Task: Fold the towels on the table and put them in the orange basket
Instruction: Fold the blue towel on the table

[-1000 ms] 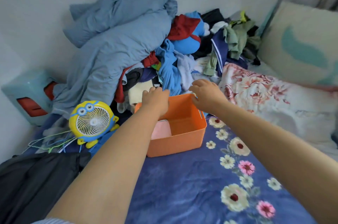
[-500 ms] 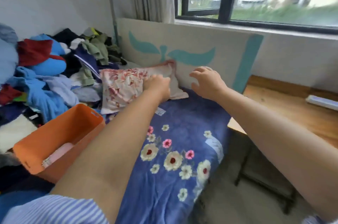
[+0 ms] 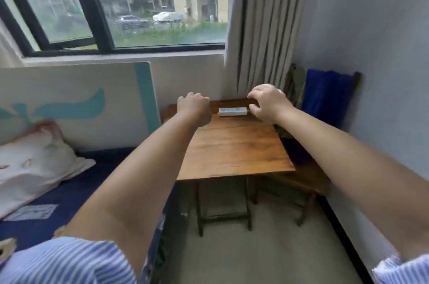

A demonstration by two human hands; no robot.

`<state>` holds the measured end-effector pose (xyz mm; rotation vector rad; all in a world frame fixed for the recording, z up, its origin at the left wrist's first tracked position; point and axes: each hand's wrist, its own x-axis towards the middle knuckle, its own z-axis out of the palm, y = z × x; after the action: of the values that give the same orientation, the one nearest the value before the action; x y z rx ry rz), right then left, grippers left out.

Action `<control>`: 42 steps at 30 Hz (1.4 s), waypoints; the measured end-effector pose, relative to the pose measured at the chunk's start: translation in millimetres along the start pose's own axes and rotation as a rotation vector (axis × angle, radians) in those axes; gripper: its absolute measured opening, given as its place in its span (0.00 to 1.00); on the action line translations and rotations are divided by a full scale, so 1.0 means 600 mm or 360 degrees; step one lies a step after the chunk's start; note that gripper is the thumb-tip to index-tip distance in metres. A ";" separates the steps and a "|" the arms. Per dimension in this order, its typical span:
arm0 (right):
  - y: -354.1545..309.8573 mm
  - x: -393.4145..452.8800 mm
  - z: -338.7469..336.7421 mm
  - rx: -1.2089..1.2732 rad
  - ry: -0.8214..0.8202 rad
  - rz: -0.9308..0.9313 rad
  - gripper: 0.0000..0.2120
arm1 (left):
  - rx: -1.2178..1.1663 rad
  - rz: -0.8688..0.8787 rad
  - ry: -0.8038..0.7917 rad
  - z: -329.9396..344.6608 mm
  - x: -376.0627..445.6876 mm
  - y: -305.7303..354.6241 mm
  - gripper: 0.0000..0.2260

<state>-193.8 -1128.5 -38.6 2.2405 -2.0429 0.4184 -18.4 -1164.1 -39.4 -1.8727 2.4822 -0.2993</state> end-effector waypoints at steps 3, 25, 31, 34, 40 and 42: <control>0.134 0.012 -0.027 -0.0049 0.0045 0.0085 0.18 | -0.0064 0.0087 0.0050 -0.013 0.076 0.106 0.15; 0.708 0.244 0.016 0.0132 0.0158 0.0921 0.15 | -0.0197 0.0628 -0.0003 -0.006 0.628 0.497 0.13; 0.815 0.312 0.049 0.0176 0.0136 0.1071 0.13 | -0.0367 0.0774 -0.0071 0.023 0.764 0.592 0.13; 0.871 0.341 0.070 0.0161 0.0112 0.1108 0.12 | -0.0383 0.0850 -0.0176 0.045 0.813 0.646 0.12; 1.017 0.428 0.123 0.0038 0.0007 0.1145 0.10 | -0.0486 0.0893 -0.0278 0.091 0.923 0.769 0.13; 1.060 0.456 0.140 -0.0118 -0.0029 0.1073 0.11 | -0.0524 0.0858 -0.0316 0.100 0.957 0.807 0.13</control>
<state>-788.7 -1480.9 -128.0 1.4606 -2.7288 0.3470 -632.6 -1593.1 -119.5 -1.1439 2.8785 0.3068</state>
